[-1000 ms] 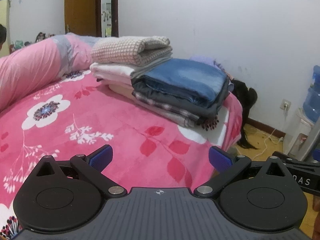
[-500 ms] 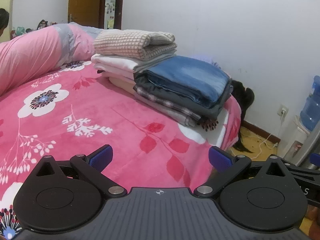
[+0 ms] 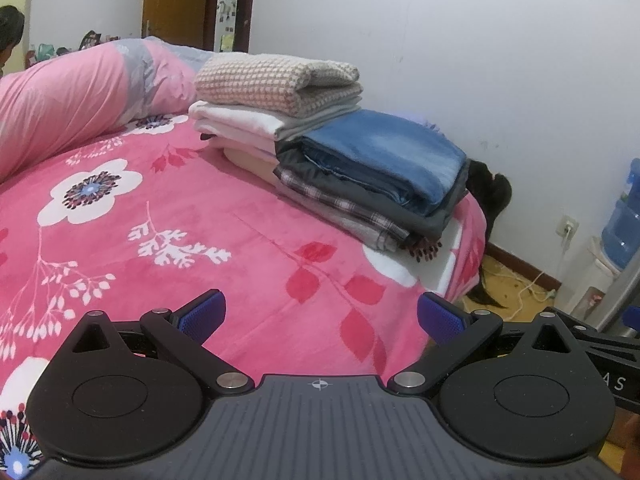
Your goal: Fold clothes
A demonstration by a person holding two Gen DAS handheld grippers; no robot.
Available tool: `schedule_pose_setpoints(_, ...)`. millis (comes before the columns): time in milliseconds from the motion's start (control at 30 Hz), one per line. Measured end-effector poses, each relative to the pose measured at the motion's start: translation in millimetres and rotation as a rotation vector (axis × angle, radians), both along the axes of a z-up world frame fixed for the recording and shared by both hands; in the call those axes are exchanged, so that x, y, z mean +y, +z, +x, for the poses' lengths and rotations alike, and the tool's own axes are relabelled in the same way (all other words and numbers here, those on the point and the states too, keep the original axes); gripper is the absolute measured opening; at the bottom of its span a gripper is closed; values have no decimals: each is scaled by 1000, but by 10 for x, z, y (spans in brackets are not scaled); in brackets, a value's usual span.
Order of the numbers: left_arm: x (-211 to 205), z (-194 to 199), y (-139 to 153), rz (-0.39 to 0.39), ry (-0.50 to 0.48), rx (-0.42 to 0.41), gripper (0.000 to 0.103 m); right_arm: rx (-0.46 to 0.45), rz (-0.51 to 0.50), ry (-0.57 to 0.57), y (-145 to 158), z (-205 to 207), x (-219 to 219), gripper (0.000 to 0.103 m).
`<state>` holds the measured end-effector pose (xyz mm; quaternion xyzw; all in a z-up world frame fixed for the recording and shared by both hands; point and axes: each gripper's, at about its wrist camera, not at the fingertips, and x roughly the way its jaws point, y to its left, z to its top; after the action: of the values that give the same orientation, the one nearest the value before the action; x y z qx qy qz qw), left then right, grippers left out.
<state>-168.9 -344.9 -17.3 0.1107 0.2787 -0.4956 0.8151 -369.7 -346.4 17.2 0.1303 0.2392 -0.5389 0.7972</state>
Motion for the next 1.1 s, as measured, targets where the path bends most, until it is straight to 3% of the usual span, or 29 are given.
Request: schedule_pose_setpoints(1100, 15, 57, -48, 22, 11, -11, 103, 39, 23, 8, -103, 107, 30, 103)
